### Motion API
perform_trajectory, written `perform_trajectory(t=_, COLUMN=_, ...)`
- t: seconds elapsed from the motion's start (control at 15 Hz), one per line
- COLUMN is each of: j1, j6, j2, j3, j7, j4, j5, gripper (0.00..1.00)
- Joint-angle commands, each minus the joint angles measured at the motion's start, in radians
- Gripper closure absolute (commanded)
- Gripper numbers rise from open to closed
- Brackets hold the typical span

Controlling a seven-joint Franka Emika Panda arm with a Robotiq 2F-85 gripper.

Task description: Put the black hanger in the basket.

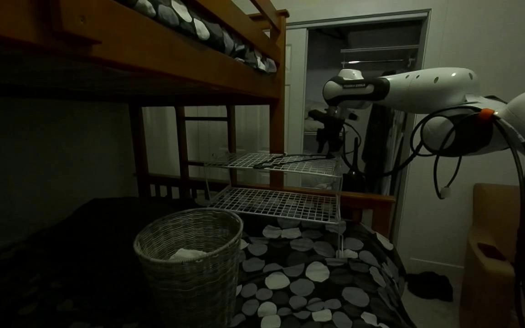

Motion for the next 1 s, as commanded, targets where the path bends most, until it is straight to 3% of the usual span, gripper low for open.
perform_trajectory(t=0.0, j1=-0.031, j6=-0.046, j2=0.04, j3=0.024, j7=0.02, j4=0.071, j5=0.044, gripper=0.42)
perform_trajectory(t=0.13, j1=-0.046, j6=-0.06, j2=0.055, j3=0.034, j7=0.033, j4=0.08, j5=0.065, gripper=0.53)
perform_trajectory(t=0.2, j1=-0.058, j6=-0.068, j2=0.067, j3=0.044, j7=0.037, j4=0.09, j5=0.082, gripper=0.51)
perform_trajectory(t=0.33, j1=-0.078, j6=-0.075, j2=0.083, j3=0.059, j7=0.046, j4=0.104, j5=0.112, gripper=0.58)
perform_trajectory(t=0.4, j1=-0.086, j6=-0.072, j2=0.092, j3=0.063, j7=0.052, j4=0.113, j5=0.124, gripper=0.55)
perform_trajectory(t=0.47, j1=-0.095, j6=-0.068, j2=0.096, j3=0.07, j7=0.056, j4=0.117, j5=0.137, gripper=0.6)
perform_trajectory(t=0.6, j1=-0.111, j6=-0.058, j2=0.103, j3=0.085, j7=0.058, j4=0.131, j5=0.16, gripper=0.47)
perform_trajectory(t=0.67, j1=-0.116, j6=-0.059, j2=0.105, j3=0.092, j7=0.057, j4=0.135, j5=0.171, gripper=0.32)
perform_trajectory(t=0.87, j1=-0.125, j6=-0.071, j2=0.11, j3=0.107, j7=0.061, j4=0.141, j5=0.186, gripper=0.13)
perform_trajectory(t=0.93, j1=-0.126, j6=-0.077, j2=0.111, j3=0.109, j7=0.066, j4=0.139, j5=0.187, gripper=0.19)
